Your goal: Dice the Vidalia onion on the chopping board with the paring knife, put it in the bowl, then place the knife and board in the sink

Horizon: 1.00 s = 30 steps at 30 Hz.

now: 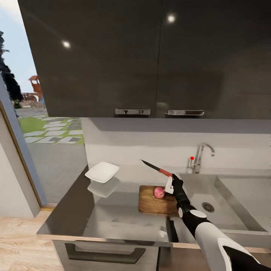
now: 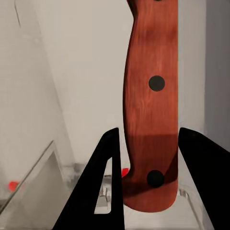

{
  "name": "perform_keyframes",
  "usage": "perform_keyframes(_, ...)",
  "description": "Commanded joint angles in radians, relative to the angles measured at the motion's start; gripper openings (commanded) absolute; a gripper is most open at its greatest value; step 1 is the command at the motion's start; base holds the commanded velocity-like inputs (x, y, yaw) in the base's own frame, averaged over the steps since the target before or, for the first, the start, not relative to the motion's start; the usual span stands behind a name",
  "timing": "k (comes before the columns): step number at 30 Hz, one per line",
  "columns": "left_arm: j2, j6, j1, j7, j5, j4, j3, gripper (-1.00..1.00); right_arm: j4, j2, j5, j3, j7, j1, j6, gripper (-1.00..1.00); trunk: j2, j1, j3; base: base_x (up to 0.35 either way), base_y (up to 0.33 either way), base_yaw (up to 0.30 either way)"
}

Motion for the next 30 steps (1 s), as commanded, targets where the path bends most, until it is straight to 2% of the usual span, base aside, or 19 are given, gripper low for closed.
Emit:
perform_keyframes(1,0.0,-0.001,-0.001,-0.001,0.01,0.003,-0.008,1.0,0.001,0.001,0.006,-0.009,-0.001,0.0,-0.006,-1.0,-0.001,0.0,0.0,-0.013,-0.261,0.0)
perform_keyframes(15,0.0,-0.002,-0.001,-0.001,0.01,0.003,-0.008,1.0,0.003,0.002,0.007,-0.008,-0.001,0.0,-0.006,-1.0,-0.001,0.0,0.0,-0.122,-0.264,0.0)
perform_keyframes(19,0.001,-0.003,-0.001,-0.001,0.01,0.003,-0.008,1.0,0.041,0.01,0.011,-0.005,-0.001,0.0,-0.006,-1.0,-0.001,0.0,0.0,-0.2,-0.184,0.0)
perform_keyframes(30,0.011,-0.004,-0.001,-0.001,0.008,0.0,-0.008,1.0,0.076,0.039,0.012,-0.004,0.0,0.0,-0.006,-1.0,-0.001,0.0,0.0,-0.031,-0.026,0.0)
